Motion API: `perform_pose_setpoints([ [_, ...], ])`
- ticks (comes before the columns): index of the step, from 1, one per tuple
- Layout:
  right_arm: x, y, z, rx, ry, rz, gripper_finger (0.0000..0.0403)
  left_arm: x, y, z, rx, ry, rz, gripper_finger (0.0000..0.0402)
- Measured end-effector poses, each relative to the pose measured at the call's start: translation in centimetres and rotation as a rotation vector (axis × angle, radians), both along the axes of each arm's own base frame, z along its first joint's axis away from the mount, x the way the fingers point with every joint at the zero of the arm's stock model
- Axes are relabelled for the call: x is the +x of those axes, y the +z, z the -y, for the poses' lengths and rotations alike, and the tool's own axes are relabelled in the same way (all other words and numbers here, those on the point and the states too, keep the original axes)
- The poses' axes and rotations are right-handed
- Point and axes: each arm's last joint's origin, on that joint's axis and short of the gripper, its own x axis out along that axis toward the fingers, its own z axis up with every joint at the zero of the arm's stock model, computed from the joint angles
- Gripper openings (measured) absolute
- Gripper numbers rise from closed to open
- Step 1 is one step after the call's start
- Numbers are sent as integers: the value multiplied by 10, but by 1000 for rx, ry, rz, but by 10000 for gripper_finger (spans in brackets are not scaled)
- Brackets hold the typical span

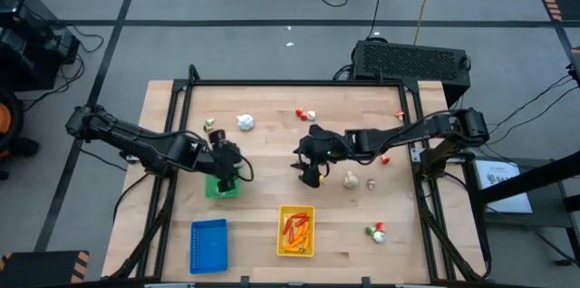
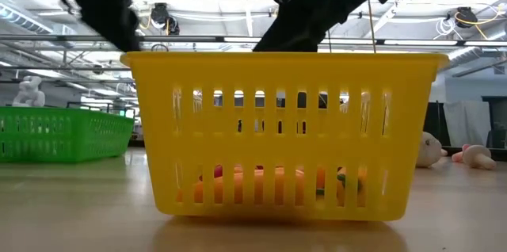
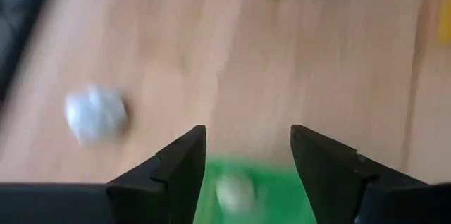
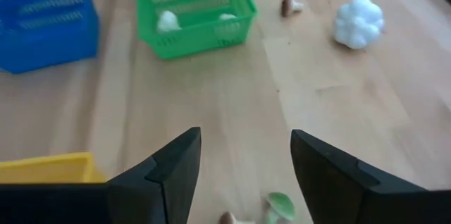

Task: Sort produce into baskets
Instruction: Put the garlic into the green basket

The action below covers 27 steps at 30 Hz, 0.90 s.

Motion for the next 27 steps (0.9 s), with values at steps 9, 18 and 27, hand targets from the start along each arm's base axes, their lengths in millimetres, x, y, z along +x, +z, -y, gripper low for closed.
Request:
perform_pose_setpoints([
  [9, -9, -10, -11, 13, -84, -119, 210, 50, -1, -4, -6, -222, 243, 215],
  [18, -36, -28, -29, -3, -260, -396, 210, 83, -31, -9, 37, -339, 224, 215],
  [27, -70, -18, -65, 121, -315, -620, 210, 96, -30, -19, 62, -378, 314, 215],
])
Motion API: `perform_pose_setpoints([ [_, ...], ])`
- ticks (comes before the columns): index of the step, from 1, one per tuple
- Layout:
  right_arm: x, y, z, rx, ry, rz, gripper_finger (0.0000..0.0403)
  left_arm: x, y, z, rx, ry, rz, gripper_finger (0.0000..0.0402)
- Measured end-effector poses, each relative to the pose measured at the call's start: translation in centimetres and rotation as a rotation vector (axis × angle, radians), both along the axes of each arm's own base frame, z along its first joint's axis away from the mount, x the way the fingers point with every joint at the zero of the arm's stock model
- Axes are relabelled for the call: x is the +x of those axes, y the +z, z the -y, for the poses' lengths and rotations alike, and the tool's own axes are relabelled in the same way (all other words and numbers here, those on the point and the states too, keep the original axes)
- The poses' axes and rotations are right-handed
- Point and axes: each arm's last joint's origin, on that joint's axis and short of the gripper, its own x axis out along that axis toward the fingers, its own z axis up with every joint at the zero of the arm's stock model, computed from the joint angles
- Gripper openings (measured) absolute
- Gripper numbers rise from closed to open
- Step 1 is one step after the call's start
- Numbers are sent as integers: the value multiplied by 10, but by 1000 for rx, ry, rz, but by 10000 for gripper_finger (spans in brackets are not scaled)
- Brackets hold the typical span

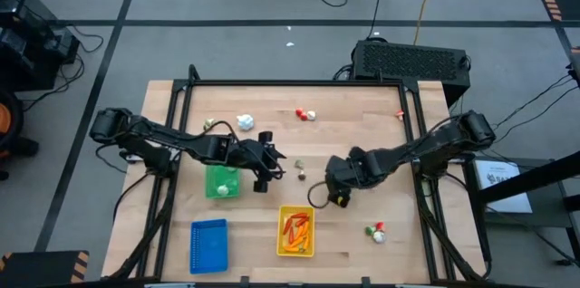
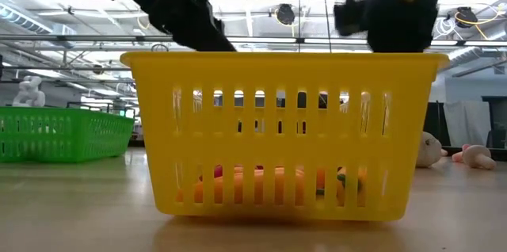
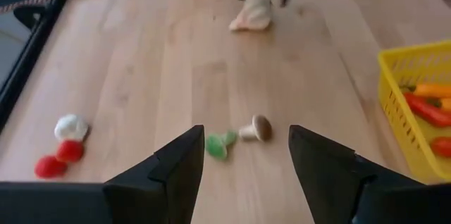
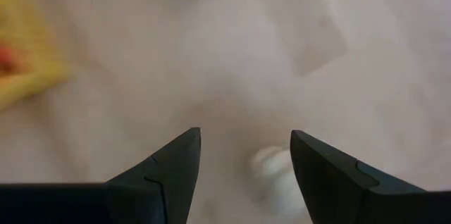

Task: Sort produce into baskets
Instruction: Put the garlic into the green basket

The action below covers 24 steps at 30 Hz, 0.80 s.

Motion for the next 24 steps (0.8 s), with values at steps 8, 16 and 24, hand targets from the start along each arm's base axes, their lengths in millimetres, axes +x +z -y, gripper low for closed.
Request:
perform_pose_setpoints([
  [8, -29, 13, -49, 339, -55, -178, 210, 3, 4, -11, 29, -10, 46, 215],
  [16, -69, 10, -96, 376, -306, -318, 210, 4, 4, -13, 28, -60, 51, 215],
  [24, -79, -10, -105, 439, -374, -344, 210, 4, 5, -13, 42, -70, 58, 215],
])
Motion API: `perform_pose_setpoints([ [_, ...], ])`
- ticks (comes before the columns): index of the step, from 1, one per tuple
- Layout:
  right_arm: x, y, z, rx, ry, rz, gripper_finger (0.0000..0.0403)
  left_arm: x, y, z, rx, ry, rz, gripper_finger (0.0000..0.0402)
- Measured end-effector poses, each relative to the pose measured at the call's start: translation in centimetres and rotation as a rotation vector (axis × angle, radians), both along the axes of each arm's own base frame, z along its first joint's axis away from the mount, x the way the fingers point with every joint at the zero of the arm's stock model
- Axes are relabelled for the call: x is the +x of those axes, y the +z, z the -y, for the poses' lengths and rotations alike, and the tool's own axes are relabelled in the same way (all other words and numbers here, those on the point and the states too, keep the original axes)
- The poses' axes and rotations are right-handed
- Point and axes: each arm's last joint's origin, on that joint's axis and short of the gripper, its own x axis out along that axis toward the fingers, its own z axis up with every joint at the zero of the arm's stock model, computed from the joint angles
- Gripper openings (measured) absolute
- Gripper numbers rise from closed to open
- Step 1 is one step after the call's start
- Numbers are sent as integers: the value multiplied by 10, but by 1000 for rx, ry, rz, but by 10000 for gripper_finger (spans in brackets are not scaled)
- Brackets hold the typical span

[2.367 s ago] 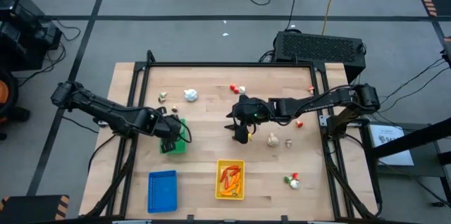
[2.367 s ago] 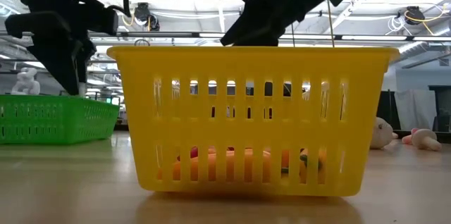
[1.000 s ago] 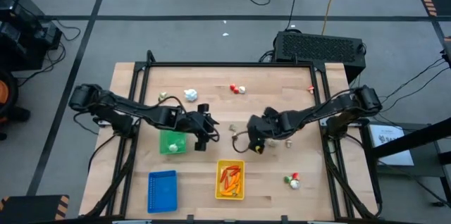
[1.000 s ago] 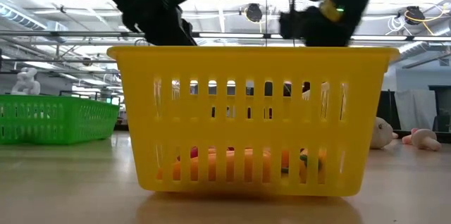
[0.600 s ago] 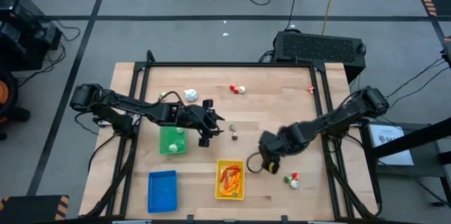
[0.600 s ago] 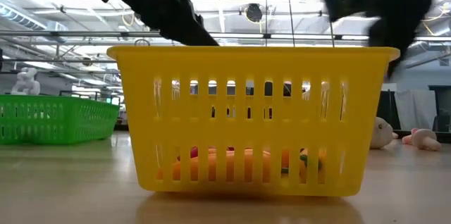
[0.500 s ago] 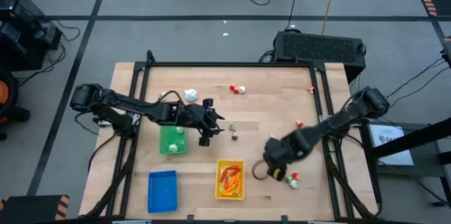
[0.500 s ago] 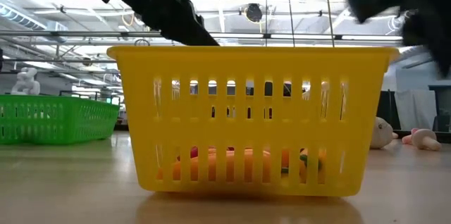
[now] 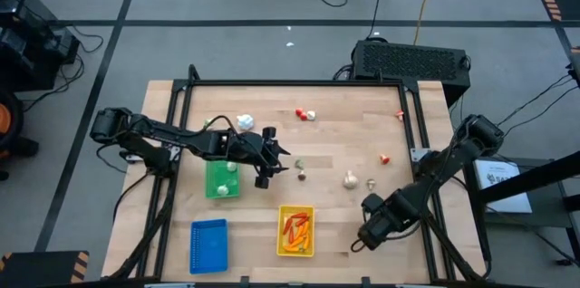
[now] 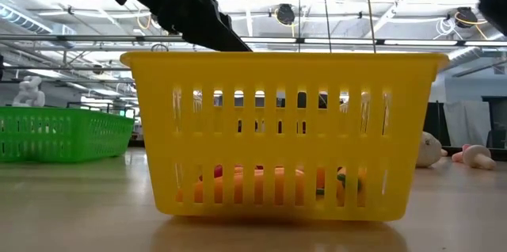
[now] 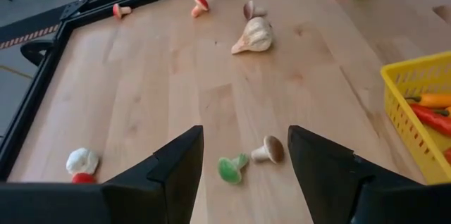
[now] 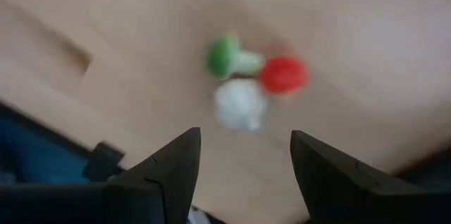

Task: Sort produce into baskets
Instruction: Put the garlic into the green basket

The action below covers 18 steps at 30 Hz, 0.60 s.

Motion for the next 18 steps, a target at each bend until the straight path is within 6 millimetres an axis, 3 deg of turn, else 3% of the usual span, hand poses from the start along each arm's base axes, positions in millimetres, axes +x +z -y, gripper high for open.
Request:
perform_pose_setpoints([
  [5, -2, -15, -5, 60, 12, 47, 210, 0, 0, -5, 0, 17, 6, 215],
  [18, -14, -17, -12, -1, 17, 49, 175, 2, 4, -18, -7, 61, 43, 215],
])
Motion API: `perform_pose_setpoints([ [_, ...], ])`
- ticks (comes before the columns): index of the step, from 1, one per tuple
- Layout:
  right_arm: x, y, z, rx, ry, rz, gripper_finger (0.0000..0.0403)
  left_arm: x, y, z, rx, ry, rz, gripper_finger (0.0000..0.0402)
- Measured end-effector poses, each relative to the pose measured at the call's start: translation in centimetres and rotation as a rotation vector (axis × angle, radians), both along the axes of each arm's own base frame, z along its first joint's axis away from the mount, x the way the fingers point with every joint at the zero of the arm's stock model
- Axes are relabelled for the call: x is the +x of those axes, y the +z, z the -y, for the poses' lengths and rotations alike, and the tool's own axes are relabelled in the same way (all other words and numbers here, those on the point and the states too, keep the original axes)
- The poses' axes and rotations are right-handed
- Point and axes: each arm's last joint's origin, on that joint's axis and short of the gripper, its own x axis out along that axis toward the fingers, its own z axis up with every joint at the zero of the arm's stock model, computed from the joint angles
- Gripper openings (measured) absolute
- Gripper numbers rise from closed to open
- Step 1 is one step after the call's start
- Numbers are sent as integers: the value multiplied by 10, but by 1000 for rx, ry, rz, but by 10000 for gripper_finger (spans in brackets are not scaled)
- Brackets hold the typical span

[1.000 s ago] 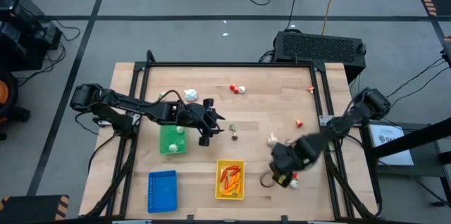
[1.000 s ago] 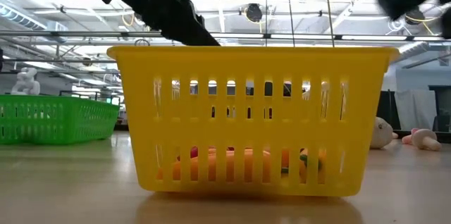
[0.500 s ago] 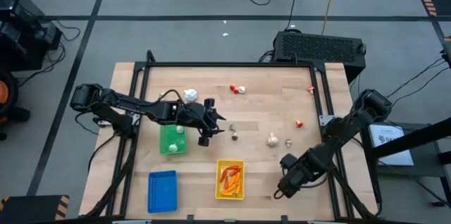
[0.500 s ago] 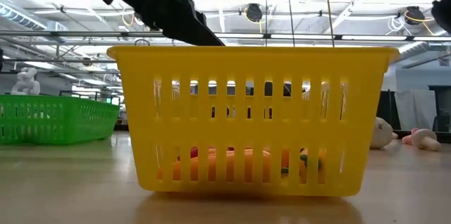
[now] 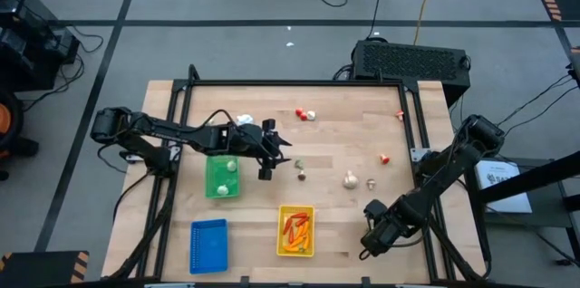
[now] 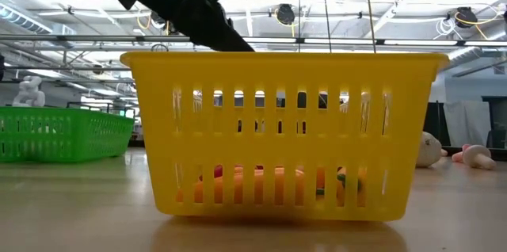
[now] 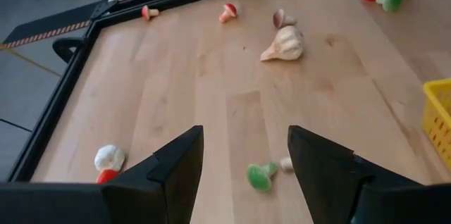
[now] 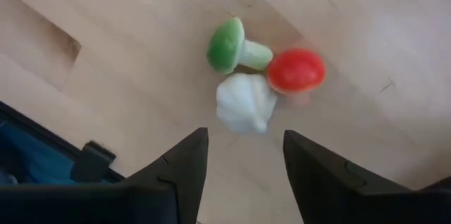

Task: Sort produce into baskets
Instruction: Put the garlic into the green basket

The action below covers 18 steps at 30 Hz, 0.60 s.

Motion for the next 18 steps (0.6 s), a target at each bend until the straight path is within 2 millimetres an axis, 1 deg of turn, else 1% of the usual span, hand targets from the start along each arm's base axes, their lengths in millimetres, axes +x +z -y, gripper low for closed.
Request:
perform_pose_setpoints([
  [8, 1, 0, 1, -27, -10, 22, 154, 0, 0, 0, -12, 6, 7, 215],
  [18, 1, -1, 1, -32, -24, 13, 150, 0, 0, 0, -23, 12, 2, 215],
])
